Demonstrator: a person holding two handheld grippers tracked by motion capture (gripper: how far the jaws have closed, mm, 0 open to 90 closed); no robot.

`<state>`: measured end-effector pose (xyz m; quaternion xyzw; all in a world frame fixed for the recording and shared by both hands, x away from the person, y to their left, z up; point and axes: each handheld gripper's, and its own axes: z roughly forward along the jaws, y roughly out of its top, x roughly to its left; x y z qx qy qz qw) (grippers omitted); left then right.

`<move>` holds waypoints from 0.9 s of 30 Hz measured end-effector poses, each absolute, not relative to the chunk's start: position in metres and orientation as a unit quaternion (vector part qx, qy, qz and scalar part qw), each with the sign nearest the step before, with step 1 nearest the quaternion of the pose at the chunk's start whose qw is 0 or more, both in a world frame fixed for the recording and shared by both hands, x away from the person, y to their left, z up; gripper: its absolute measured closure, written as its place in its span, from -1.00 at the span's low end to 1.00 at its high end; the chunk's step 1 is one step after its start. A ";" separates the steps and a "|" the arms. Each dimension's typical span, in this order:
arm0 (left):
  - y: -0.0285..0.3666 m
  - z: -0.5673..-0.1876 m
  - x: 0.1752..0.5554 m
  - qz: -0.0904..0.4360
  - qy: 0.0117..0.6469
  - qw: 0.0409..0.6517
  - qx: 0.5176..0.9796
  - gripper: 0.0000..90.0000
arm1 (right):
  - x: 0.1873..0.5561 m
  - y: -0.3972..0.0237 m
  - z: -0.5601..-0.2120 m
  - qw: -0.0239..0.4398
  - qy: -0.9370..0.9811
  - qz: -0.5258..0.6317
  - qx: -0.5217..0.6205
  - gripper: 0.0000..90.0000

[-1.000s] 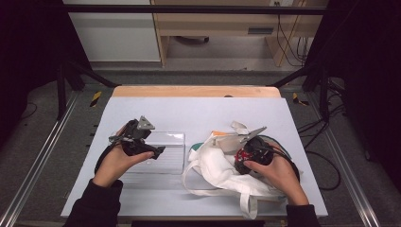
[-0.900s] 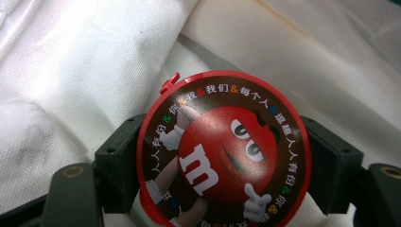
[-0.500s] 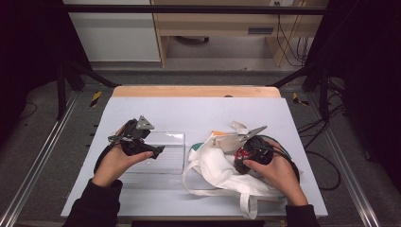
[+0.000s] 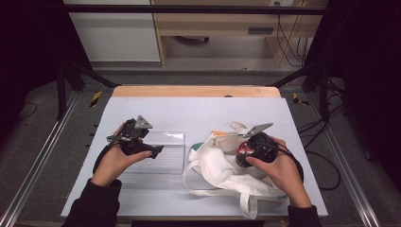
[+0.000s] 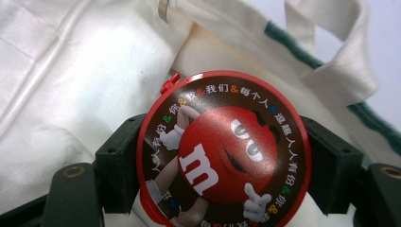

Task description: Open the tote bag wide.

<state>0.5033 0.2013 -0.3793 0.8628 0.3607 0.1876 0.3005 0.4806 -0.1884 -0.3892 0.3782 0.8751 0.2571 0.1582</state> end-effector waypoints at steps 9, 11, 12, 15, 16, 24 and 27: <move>0.203 -0.382 0.504 0.185 0.356 0.303 0.865 -0.83 | 0.472 -0.187 -0.368 0.182 0.867 0.276 0.372 -0.42; 0.204 -0.381 0.503 0.186 0.353 0.305 0.865 -0.81 | 0.469 -0.187 -0.363 0.183 0.865 0.281 0.372 -0.42; 0.205 -0.381 0.503 0.185 0.352 0.306 0.865 -0.80 | 0.468 -0.187 -0.360 0.182 0.866 0.285 0.367 -0.42; 0.208 -0.380 0.503 0.184 0.355 0.312 0.862 -0.79 | 0.464 -0.182 -0.351 0.185 0.862 0.300 0.364 -0.42; 0.209 -0.379 0.502 0.184 0.356 0.314 0.861 -0.79 | 0.463 -0.180 -0.348 0.190 0.862 0.300 0.363 -0.42; 0.213 -0.377 0.500 0.177 0.355 0.320 0.861 -0.78 | 0.457 -0.161 -0.332 0.194 0.861 0.310 0.354 -0.42; 0.219 -0.377 0.501 0.174 0.362 0.321 0.858 -0.79 | 0.460 -0.152 -0.324 0.199 0.864 0.308 0.344 -0.42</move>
